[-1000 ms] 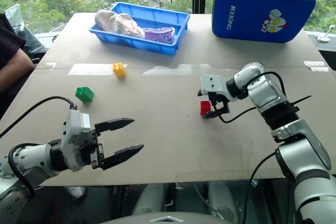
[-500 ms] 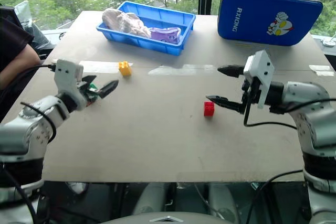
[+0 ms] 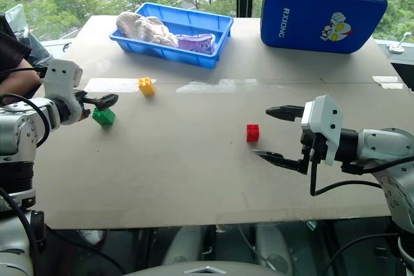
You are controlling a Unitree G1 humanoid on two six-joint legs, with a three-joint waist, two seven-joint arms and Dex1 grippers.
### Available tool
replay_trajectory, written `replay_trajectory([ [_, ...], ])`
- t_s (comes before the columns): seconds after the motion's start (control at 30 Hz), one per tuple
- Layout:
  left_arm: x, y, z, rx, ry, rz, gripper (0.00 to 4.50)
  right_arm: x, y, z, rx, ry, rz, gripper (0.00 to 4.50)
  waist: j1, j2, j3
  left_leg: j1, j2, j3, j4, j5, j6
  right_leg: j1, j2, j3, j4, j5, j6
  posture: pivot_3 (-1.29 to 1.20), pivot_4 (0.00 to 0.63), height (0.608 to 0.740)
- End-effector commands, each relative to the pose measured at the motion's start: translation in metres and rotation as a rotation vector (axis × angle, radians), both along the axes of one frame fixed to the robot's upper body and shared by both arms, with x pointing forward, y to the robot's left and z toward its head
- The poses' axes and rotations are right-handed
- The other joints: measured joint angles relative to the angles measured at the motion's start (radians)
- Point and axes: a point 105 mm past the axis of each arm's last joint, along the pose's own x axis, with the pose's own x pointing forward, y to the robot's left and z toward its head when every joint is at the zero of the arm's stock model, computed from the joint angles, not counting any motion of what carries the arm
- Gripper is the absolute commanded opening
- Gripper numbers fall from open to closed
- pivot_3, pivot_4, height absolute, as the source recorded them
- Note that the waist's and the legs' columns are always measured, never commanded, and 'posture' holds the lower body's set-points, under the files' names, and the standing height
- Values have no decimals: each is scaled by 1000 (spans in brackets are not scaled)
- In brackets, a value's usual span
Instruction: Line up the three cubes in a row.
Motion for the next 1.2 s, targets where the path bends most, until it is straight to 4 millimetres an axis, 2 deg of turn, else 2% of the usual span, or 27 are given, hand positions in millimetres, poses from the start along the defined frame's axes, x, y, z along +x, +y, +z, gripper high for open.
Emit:
replay_trajectory([
  [0.03,-14,-1,2,-24,27,93,4500,-3,4,9,-1,-63,49,4476,2,-1,0,0,0,0,0,0,0,0,0,0,0,1,1,0,150,740],
  [0.2,-19,1,-12,1,47,158,4500,0,6,17,18,-96,75,4476,1,-1,0,0,0,0,0,0,0,0,0,0,0,1,1,0,150,740],
  [0.53,-2,9,-28,18,-14,226,4500,2,8,18,13,-114,73,4476,8,-2,-1,0,0,-1,0,0,0,0,-1,0,0,1,1,0,150,740],
  [0.77,9,18,-31,41,-57,195,1270,2,5,20,7,-120,60,4500,11,-2,-1,0,0,0,0,0,0,0,-1,0,0,1,0,0,150,740],
  [0.87,12,17,-29,38,-82,143,1320,2,5,19,2,-115,55,4500,12,-2,-1,0,0,0,0,0,0,0,-1,0,0,1,0,0,150,740],
  [0.97,13,1,-19,12,-151,-23,1320,2,4,17,1,-105,50,4500,14,-2,-1,0,0,0,0,0,0,0,-2,-1,0,1,0,0,150,740],
  [1.07,5,-39,-14,-7,-191,-365,1320,2,2,14,-7,-104,43,4500,16,-2,-1,0,0,0,0,0,0,0,-3,-1,0,0,-2,0,150,740],
  [1.13,-13,-74,-17,-49,-153,-665,1320,4,1,11,-6,-109,24,4500,20,-2,-1,0,0,1,0,0,0,0,-4,-1,0,-1,-4,0,150,740],
  [1.2,-26,-93,-19,-82,-94,-849,1320,4,-1,8,8,-107,19,4500,21,-2,-1,-1,0,1,0,0,0,0,-5,-1,0,-1,-4,0,150,740],
])
